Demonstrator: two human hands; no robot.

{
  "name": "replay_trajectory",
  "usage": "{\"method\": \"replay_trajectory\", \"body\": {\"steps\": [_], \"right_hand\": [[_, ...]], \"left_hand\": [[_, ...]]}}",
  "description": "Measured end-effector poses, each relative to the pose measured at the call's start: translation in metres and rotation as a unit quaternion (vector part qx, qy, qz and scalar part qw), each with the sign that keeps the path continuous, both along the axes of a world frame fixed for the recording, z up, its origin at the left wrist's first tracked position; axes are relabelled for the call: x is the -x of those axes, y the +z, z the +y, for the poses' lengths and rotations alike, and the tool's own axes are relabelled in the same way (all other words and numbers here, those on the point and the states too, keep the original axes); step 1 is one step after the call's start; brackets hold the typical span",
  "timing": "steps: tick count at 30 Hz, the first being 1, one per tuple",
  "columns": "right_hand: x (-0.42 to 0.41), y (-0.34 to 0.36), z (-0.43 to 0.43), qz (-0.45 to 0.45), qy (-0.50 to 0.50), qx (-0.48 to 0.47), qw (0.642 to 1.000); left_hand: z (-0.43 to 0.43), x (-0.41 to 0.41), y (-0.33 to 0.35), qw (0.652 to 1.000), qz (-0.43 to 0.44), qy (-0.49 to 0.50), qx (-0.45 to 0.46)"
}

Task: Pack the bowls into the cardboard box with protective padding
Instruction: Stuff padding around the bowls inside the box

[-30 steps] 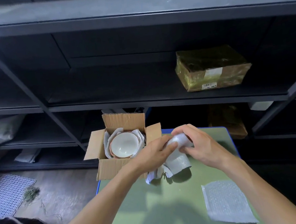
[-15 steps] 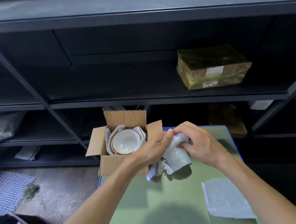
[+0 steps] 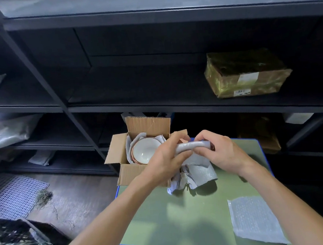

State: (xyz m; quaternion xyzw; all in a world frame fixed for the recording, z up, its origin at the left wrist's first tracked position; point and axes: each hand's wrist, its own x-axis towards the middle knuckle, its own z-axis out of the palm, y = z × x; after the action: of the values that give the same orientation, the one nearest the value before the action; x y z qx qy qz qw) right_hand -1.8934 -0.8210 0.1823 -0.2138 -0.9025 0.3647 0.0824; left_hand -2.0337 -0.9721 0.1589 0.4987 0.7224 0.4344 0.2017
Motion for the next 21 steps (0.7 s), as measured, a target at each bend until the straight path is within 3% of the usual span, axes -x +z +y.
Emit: {"method": "replay_trajectory", "body": {"steps": [5,10,14,18,21], "right_hand": [[0.021,0.004,-0.012,0.011,0.023,0.017,1.000],[0.047,0.009,-0.033,0.011,0.065,-0.027,0.997],[0.067,0.007,-0.041,0.003,0.071,-0.066,0.995],[0.085,0.002,-0.049,-0.021,0.068,-0.061,0.996],[0.098,0.001,-0.059,-0.057,0.063,-0.041,0.995]], "left_hand": [[-0.012,0.019,-0.002,0.991,-0.098,0.087,0.025],[-0.024,0.036,0.003,0.988,-0.108,0.104,0.025],[-0.034,0.053,-0.002,0.981,-0.171,0.086,0.024],[-0.050,0.077,-0.014,0.992,-0.115,0.041,0.032],[-0.058,0.094,-0.023,0.992,-0.122,0.025,0.033]]}}
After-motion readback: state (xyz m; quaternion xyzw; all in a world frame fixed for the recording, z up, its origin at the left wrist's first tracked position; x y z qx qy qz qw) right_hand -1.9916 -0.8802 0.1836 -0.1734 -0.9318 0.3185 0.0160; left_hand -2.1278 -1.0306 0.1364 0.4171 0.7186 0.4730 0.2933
